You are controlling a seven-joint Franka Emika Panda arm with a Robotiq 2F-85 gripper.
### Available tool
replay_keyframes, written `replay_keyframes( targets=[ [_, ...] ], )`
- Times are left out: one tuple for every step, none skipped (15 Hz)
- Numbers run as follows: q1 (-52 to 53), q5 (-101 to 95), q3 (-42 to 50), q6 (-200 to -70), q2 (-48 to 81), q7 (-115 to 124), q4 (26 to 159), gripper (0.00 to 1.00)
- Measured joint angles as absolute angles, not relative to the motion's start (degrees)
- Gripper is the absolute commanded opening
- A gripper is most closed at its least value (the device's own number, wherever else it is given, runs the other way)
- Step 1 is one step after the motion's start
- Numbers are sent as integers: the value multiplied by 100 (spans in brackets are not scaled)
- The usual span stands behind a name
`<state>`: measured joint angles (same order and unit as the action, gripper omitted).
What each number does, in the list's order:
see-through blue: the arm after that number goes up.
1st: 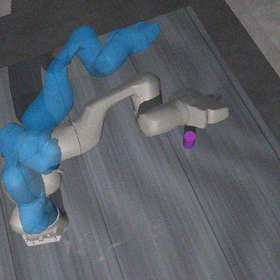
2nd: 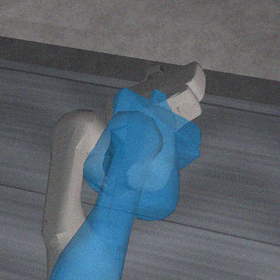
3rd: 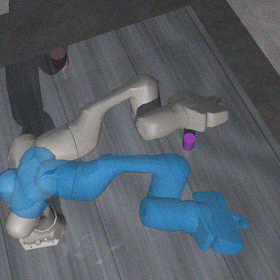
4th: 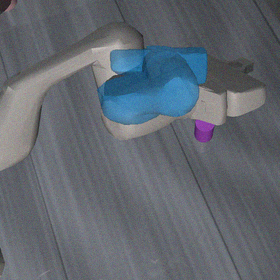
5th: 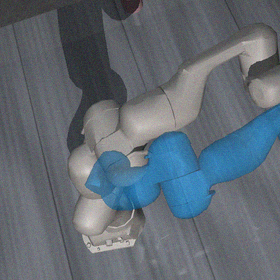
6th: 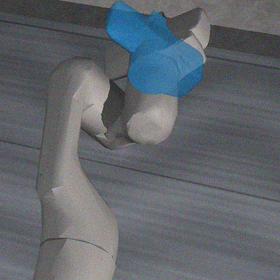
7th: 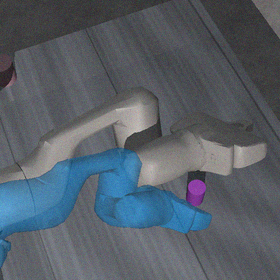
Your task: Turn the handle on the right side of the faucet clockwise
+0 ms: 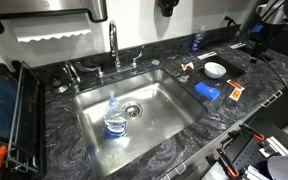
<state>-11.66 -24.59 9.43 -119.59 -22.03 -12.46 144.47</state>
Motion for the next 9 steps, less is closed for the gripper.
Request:
replay_keyframes(
  targets=[
    [-1166, -2459, 943, -11959, -2204, -1246, 14447, 100],
    [-1164, -2459, 943, -11958, -2204, -1245, 14447, 100],
    [-1151, -2442, 942, -11959, -2204, -1232, 14447, 100],
    [-1112, -2406, 938, -11975, -2198, -1221, 14446, 100],
    [-1042, -2319, 924, -12033, -2181, -1172, 14444, 100],
    [-946, -2203, 892, -12140, -2151, -1071, 14441, 100],
    [-845, -2054, 841, -12262, -2105, -945, 14431, 100],
    [-737, -1869, 781, -12403, -2032, -806, 14406, 100],
    [-632, -1668, 714, -12562, -1933, -632, 14358, 100]
  ],
)
